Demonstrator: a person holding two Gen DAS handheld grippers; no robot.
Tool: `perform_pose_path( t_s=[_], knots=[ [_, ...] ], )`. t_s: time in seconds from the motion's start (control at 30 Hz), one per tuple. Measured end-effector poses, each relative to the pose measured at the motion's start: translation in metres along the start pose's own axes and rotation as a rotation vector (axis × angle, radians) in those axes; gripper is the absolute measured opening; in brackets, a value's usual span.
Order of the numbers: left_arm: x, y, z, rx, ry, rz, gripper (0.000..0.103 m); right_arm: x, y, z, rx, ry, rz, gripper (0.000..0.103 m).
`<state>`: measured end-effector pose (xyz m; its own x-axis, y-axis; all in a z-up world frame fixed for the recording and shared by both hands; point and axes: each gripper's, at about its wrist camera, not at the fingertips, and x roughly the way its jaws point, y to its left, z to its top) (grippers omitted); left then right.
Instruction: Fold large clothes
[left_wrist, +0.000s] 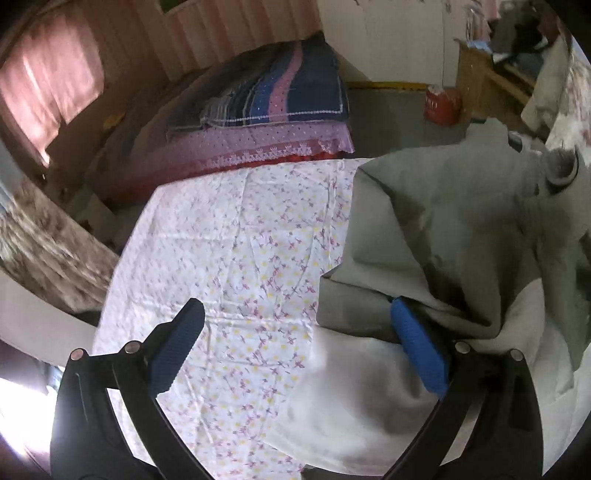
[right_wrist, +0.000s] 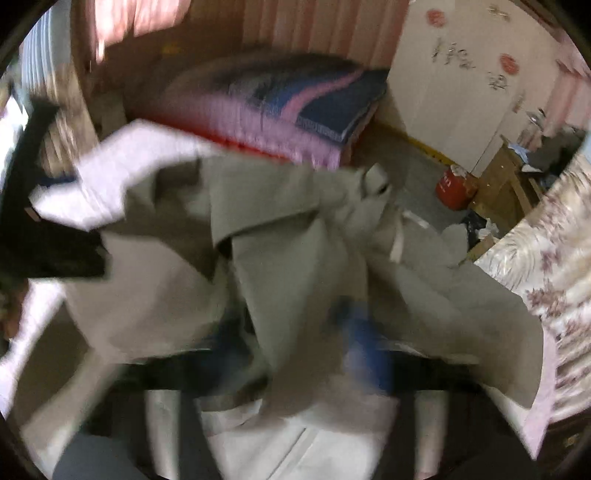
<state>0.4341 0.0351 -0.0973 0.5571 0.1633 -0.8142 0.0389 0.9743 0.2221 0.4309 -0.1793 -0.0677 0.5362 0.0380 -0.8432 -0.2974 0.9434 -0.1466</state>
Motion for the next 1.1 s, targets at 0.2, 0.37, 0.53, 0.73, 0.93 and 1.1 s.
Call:
perform_pose_path(
  t_s=[0.2, 0.37, 0.53, 0.73, 0.93, 1.1],
  knots=[
    [-0.035, 0.002, 0.008, -0.003, -0.068, 0.01, 0.1, -0.059, -0.06, -0.014, 0.12, -0.206, -0.042, 0.002],
    [-0.068, -0.011, 0.006, 0.05, -0.159, -0.027, 0.1, -0.12, -0.167, -0.103, 0.299, -0.376, -0.029, 0.017],
    [-0.044, -0.053, -0.005, 0.156, -0.104, 0.0, 0.1, -0.08, -0.233, -0.219, 0.456, -0.095, -0.058, 0.07],
    [-0.037, -0.066, -0.018, 0.208, -0.096, -0.02, 0.1, -0.108, -0.237, -0.24, 0.477, -0.104, -0.017, 0.077],
    [-0.048, -0.042, -0.02, 0.178, -0.095, 0.012, 0.1, -0.136, -0.237, -0.256, 0.455, -0.058, 0.054, 0.083],
    [-0.039, -0.023, -0.015, 0.16, -0.073, 0.051, 0.1, -0.139, -0.275, -0.275, 0.702, -0.139, 0.094, 0.083]
  ],
)
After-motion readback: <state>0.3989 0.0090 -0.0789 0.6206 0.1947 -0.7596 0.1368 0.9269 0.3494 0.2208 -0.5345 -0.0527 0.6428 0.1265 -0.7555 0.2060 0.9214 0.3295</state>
